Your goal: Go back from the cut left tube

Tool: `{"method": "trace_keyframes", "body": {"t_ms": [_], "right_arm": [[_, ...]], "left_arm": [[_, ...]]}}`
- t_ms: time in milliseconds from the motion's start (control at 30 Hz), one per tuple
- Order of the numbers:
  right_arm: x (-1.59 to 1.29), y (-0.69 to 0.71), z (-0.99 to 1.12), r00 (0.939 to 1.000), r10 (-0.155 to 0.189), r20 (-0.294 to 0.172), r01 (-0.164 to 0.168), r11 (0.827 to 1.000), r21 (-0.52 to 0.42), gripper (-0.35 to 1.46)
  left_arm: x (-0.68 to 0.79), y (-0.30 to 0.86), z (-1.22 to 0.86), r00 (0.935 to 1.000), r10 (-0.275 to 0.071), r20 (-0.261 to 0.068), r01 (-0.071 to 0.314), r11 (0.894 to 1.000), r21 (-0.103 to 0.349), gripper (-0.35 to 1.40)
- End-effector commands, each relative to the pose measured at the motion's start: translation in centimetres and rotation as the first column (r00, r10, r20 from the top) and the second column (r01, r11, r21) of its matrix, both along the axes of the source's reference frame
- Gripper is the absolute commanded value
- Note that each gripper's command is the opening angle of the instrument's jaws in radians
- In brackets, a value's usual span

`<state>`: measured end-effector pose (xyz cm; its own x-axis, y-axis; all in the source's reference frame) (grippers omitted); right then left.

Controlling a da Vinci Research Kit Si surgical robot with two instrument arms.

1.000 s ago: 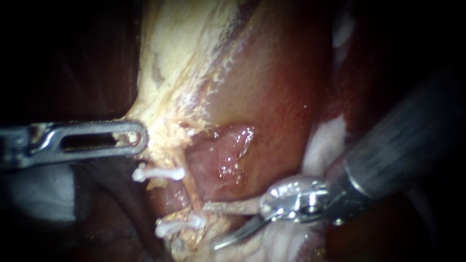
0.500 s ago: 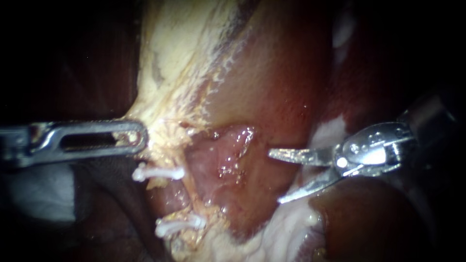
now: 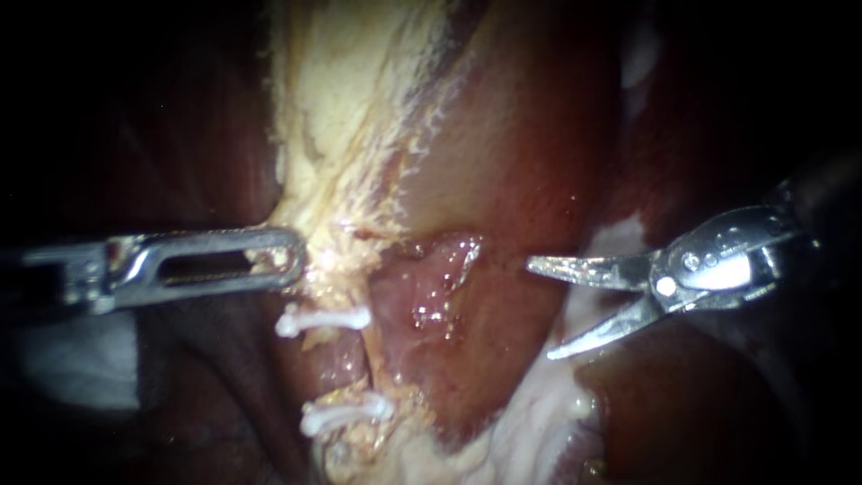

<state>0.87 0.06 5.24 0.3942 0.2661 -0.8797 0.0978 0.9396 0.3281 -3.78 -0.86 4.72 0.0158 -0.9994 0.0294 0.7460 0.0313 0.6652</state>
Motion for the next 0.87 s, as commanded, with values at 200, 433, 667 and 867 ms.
{"method": "trace_keyframes", "body": {"t_ms": [200, 433, 667, 867], "right_arm": [[-0.03, 0.03, -0.01, 1.0, 0.001, -0.006, -0.001, 1.0, -0.008, 1.43], [-0.07, 0.09, -0.04, 0.9997, 0.007, -0.025, -0.007, 1.0, -0.025, 1.43], [-0.07, 0.1, -0.03, 0.9997, 0.008, -0.024, -0.009, 1.0, -0.025, 1.43], [-0.07, 0.1, -0.03, 0.9997, 0.009, -0.023, -0.009, 1.0, -0.025, 1.43]], "left_arm": [[-0.14, -0.05, 0.11, 0.9999, 0.007, 0.014, -0.007, 1.0, 0.005, -0.35], [-0.23, -0.06, 0.14, 0.9998, 0.009, 0.018, -0.01, 1.0, 0.008, -0.35], [-0.24, -0.07, 0.14, 0.9997, 0.012, 0.021, -0.012, 1.0, 0.009, -0.35], [-0.24, -0.07, 0.14, 0.9997, 0.012, 0.021, -0.012, 1.0, 0.009, -0.35]]}}
